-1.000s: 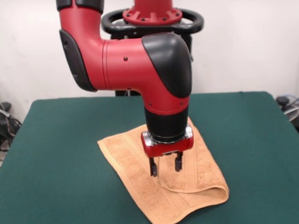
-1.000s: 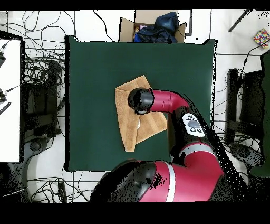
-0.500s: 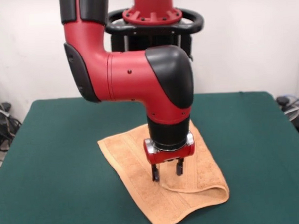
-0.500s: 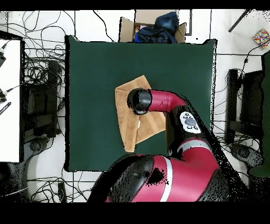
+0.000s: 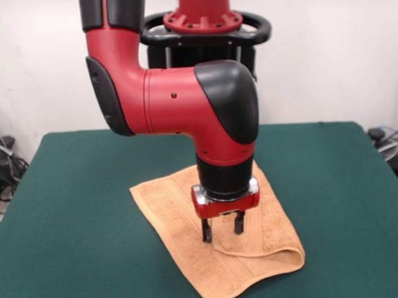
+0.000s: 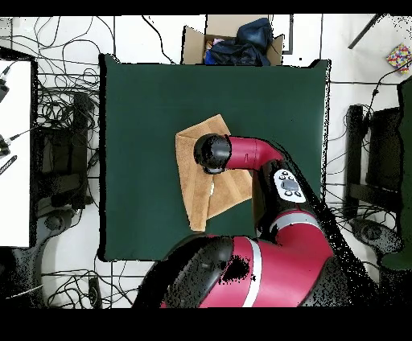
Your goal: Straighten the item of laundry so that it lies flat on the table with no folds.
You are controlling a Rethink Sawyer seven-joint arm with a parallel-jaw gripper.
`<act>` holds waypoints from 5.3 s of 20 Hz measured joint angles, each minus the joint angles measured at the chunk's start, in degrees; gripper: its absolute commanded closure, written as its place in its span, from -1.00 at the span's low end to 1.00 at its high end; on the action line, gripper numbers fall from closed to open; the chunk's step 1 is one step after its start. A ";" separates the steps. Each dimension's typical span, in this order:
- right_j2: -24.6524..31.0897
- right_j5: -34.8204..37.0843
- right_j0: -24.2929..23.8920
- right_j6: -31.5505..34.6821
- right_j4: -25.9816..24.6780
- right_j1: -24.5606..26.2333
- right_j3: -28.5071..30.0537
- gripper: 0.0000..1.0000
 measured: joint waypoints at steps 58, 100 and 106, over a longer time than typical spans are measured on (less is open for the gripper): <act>-0.16 5.11 3.39 0.00 -0.48 -11.81 5.07 1.00; -13.86 5.10 20.76 7.60 7.54 -12.21 3.63 1.00; -15.70 5.21 21.69 7.60 7.98 -11.59 2.41 1.00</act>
